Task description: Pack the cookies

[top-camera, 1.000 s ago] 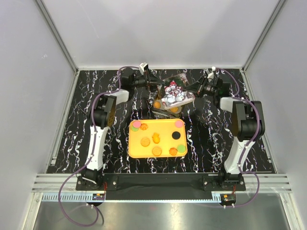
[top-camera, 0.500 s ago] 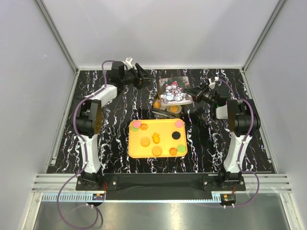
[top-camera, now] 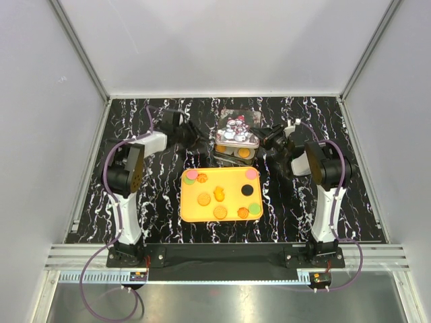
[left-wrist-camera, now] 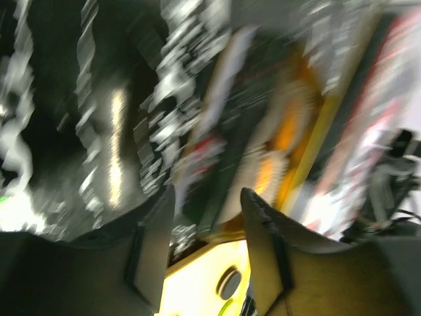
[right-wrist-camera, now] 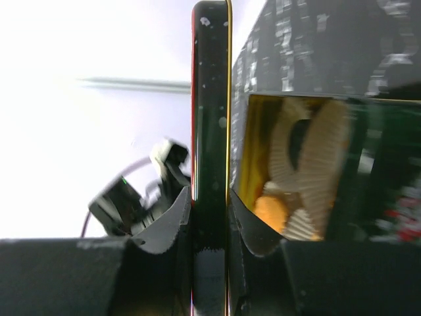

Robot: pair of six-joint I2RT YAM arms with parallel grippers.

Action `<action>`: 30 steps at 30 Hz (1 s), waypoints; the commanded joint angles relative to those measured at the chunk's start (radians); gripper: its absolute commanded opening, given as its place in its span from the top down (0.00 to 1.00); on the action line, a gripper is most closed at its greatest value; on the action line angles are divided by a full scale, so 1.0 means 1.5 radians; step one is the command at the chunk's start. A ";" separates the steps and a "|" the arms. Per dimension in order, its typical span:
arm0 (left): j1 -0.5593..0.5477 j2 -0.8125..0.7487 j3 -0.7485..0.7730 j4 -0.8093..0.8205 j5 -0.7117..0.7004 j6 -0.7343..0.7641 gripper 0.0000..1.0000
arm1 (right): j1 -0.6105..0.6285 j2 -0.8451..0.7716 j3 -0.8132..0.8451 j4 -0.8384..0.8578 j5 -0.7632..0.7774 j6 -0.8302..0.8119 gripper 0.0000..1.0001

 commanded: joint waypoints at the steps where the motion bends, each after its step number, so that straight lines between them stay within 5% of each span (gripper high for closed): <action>1: -0.008 -0.032 -0.068 0.071 -0.024 -0.040 0.56 | -0.001 0.007 -0.010 0.111 0.067 0.009 1.00; 5: -0.028 -0.034 -0.112 0.106 -0.020 -0.061 0.65 | -0.001 0.012 -0.012 0.107 0.076 0.009 1.00; 20: -0.042 -0.040 -0.080 0.091 -0.036 -0.063 0.59 | -0.009 -0.024 -0.013 0.074 0.064 -0.009 1.00; 30: -0.089 0.013 -0.051 0.127 -0.001 -0.090 0.64 | -0.028 -0.043 -0.033 0.073 0.049 -0.013 1.00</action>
